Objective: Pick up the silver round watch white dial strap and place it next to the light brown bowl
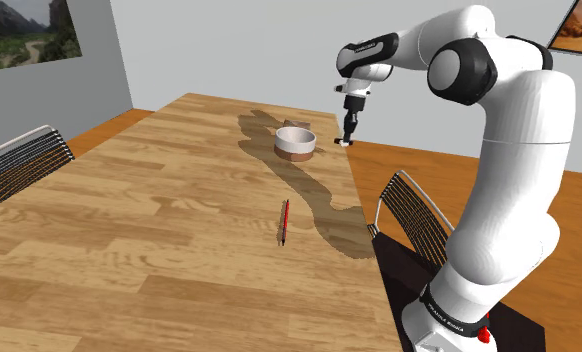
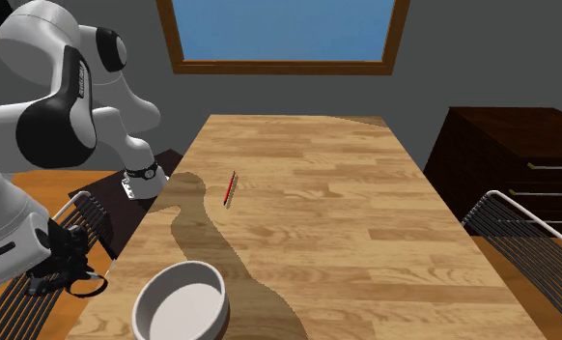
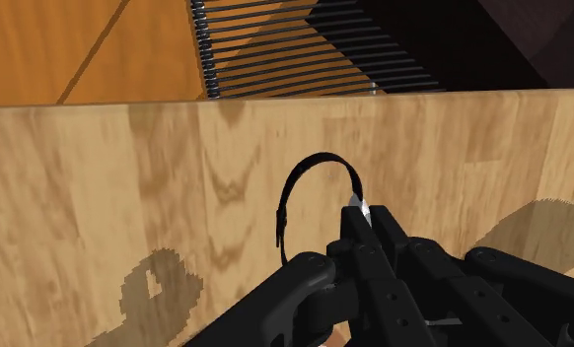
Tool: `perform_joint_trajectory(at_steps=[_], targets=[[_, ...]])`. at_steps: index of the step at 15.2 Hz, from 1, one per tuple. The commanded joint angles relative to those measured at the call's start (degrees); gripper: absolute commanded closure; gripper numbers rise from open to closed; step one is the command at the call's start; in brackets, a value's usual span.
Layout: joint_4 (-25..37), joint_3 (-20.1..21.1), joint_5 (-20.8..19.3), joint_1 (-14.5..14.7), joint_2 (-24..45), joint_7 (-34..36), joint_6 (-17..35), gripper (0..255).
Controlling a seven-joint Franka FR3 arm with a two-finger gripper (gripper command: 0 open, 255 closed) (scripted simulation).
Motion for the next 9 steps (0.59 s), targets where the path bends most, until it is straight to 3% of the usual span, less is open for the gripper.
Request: perform_joint_trajectory(at_steps=[1,9], targets=[[-1.1,0.1,0.1,0.1,0.3,0.0,1.5,255],[-4.8,0.3,0.7,0.1,2.2,-0.7,6.9,255]])
